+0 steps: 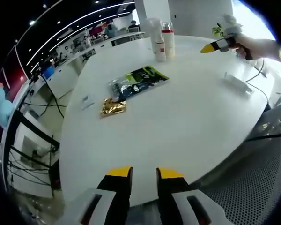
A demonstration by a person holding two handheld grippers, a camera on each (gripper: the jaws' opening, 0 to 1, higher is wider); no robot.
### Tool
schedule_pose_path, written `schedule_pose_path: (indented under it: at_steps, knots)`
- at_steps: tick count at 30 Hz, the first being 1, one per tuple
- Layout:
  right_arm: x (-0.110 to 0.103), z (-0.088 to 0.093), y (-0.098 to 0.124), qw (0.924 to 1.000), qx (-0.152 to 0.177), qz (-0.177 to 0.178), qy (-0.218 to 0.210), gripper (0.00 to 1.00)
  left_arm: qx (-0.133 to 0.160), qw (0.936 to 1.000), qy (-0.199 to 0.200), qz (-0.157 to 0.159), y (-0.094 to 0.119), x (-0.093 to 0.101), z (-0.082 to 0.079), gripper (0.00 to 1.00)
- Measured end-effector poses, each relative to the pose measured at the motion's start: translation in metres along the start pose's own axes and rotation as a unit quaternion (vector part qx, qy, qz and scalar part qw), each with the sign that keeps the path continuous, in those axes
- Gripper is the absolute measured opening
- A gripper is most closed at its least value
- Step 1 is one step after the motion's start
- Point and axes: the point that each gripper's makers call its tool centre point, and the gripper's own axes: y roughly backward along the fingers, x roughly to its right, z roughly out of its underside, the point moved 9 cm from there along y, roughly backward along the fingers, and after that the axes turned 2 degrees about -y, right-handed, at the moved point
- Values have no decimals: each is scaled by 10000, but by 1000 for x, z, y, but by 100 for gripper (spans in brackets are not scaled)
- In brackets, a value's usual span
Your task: Arrange the skincare products in the storage area until every visible bottle or jar stands upright without overlapping.
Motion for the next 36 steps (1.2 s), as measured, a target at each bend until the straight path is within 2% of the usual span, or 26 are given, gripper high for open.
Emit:
schedule_pose_path:
  at_steps: [3, 8, 16, 19, 24, 31, 36]
  knots:
    - [1, 10, 16, 9999, -74, 78, -76, 32, -11, 10000, -16, -4, 0, 0, 0, 22]
    - [-3, 37, 41, 9996, -176, 109, -180, 36, 48, 10000, -9, 8, 2, 3, -3, 22]
    - [-13, 71, 65, 9985, -518, 126, 93, 40, 17, 9999, -99, 49, 2, 5, -4, 24]
    - [-17, 83, 69, 9979, -631, 112, 32, 41, 11, 9999, -101, 43, 2, 5, -4, 24]
    - [-23, 105, 69, 9957, -905, 141, 166, 42, 3, 9999, -127, 25, 2, 5, -4, 24]
    - [-29, 121, 69, 9909, -1261, 242, 401, 41, 36, 9999, -144, -5, 2, 4, -4, 24]
    - [-29, 124, 68, 9894, -1340, 336, 454, 36, 98, 9999, -73, -66, 3, 2, -5, 24]
